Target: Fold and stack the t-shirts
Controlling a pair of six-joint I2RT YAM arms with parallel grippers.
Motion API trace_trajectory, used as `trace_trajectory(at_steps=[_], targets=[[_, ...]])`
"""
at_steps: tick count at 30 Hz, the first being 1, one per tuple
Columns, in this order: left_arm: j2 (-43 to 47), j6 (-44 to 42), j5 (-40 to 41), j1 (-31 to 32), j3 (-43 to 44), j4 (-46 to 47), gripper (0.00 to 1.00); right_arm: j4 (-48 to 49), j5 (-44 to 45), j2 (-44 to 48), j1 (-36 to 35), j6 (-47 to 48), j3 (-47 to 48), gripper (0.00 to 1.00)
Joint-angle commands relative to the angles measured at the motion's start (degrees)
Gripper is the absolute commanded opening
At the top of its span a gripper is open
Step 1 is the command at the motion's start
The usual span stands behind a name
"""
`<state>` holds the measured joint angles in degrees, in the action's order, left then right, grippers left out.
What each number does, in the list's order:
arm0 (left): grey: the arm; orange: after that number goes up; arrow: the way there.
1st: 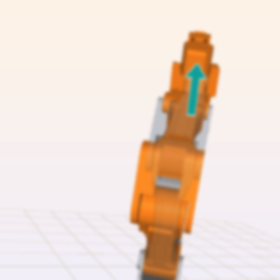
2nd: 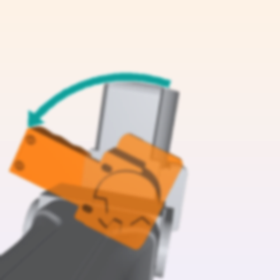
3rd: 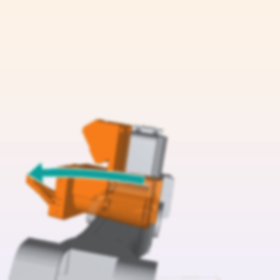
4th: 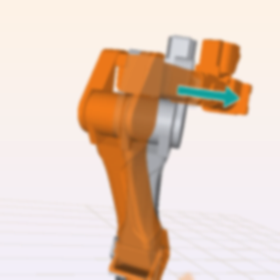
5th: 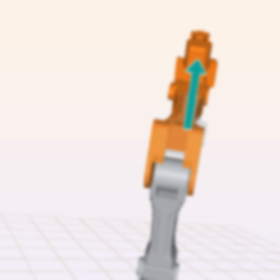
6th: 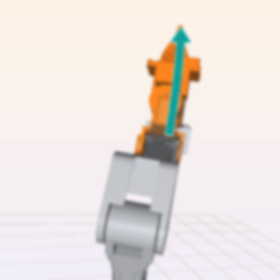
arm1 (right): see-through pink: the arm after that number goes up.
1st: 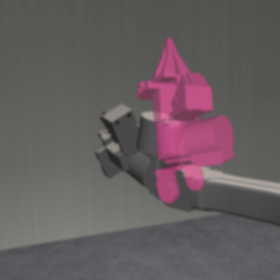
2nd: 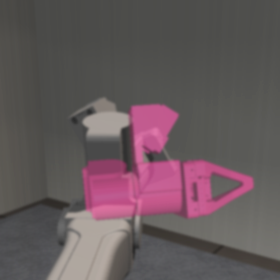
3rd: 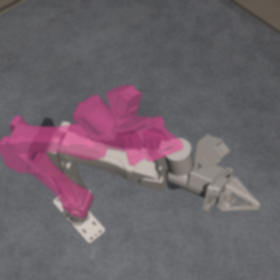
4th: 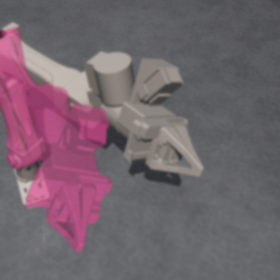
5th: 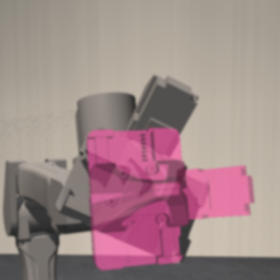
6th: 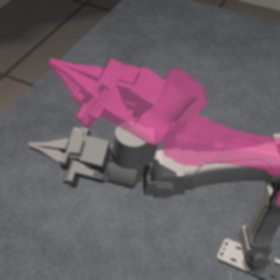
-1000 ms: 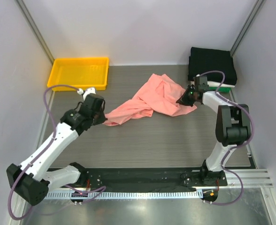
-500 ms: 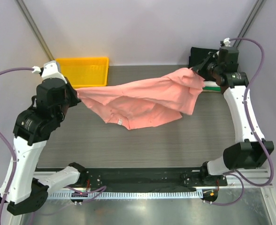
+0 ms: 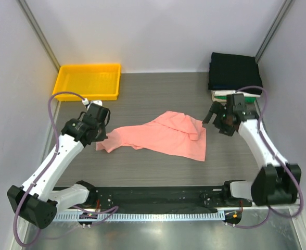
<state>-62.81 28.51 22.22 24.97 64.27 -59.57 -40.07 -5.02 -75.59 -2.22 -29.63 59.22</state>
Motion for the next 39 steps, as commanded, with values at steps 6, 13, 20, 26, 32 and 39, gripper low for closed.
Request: trace_trajectory(at_steps=[6, 13, 20, 26, 32, 39], targets=[[3.6, 1.3, -2.3, -0.6, -5.1, 6.4, 0.0, 4.5, 3.3, 14.5, -14.0, -8.8, -21.2, 0.91], [6.3, 1.4, -2.2, -1.0, -6.8, 6.8, 0.0, 4.4, 4.8, 17.3, -14.8, -10.8, -26.0, 0.83], [7.5, 1.3, -2.5, -1.4, -6.2, 6.2, 0.0, 8.6, 6.9, 12.7, -15.2, -11.9, -29.1, 0.72], [7.7, 1.4, -2.7, -1.5, -5.9, 6.0, 0.0, 12.2, 5.8, 10.7, -15.4, -12.0, -30.6, 0.52], [7.9, 1.9, -2.7, -1.6, -6.4, 6.7, 0.0, 13.4, 2.0, 11.7, -15.9, -12.1, -30.2, 0.16], [7.4, 1.7, -2.9, -1.6, -3.0, 5.4, 0.0, 13.1, -0.9, 15.4, -16.2, -12.9, -27.5, 0.01]])
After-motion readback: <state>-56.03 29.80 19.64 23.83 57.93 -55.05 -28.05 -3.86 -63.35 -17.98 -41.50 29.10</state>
